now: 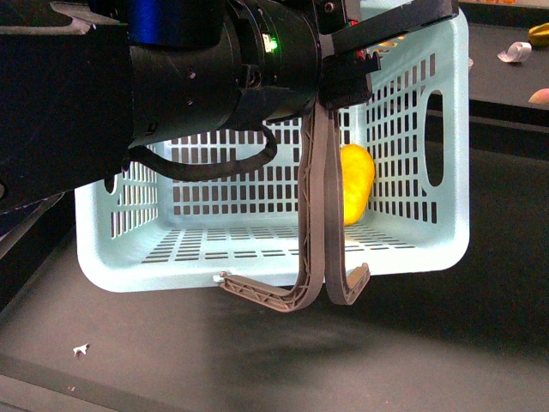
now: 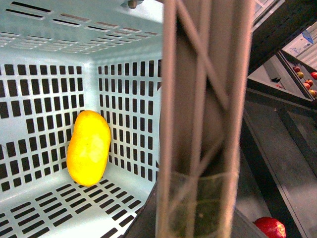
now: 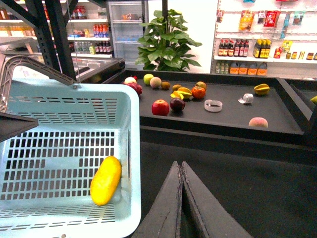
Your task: Pick mango with right arm and hold basket with left
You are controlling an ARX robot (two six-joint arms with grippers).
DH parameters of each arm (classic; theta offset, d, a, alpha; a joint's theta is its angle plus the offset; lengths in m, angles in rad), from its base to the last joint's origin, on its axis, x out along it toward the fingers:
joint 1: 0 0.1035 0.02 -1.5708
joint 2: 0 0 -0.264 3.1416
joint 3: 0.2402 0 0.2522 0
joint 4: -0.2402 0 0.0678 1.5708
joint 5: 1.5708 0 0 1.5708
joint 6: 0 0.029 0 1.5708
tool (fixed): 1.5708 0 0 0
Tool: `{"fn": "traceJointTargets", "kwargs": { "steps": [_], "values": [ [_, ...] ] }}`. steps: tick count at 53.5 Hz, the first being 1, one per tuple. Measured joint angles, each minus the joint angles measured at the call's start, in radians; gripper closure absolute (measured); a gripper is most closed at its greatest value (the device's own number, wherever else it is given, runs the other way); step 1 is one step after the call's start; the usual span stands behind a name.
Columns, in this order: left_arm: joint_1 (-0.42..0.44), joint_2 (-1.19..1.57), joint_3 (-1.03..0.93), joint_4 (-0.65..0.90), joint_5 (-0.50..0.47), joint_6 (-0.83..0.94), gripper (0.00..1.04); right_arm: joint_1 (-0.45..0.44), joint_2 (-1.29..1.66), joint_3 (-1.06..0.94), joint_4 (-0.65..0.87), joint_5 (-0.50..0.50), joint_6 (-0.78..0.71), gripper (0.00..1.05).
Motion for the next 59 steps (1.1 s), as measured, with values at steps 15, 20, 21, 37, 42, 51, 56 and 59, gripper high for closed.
{"fn": "traceJointTargets", "kwargs": {
  "steps": [15, 20, 21, 37, 42, 51, 56, 59],
  "values": [
    [0.000, 0.000, 0.000, 0.000, 0.001, 0.000, 0.99, 0.000, 0.000, 0.000, 0.000, 0.000, 0.000, 1.03],
    [0.000, 0.000, 0.000, 0.000, 0.000, 0.000, 0.99, 0.000, 0.000, 0.000, 0.000, 0.000, -0.003, 1.02],
    [0.000, 0.000, 0.000, 0.000, 0.000, 0.000, 0.99, 0.000, 0.000, 0.000, 0.000, 0.000, -0.002, 1.00],
    [0.000, 0.000, 0.000, 0.000, 0.000, 0.000, 0.99, 0.000, 0.000, 0.000, 0.000, 0.000, -0.003, 0.51],
    [0.000, 0.000, 0.000, 0.000, 0.000, 0.000, 0.99, 0.000, 0.000, 0.000, 0.000, 0.000, -0.003, 0.37],
    [0.000, 0.000, 0.000, 0.000, 0.000, 0.000, 0.99, 0.000, 0.000, 0.000, 0.000, 0.000, -0.002, 0.10],
    [0.000, 0.000, 0.000, 0.000, 0.000, 0.000, 0.99, 0.000, 0.000, 0.000, 0.000, 0.000, -0.003, 0.08],
    [-0.015, 0.011, 0.000, 0.036, -0.087, 0.032, 0.99, 0.000, 0.000, 0.000, 0.000, 0.000, -0.003, 0.09]
  ]
}}
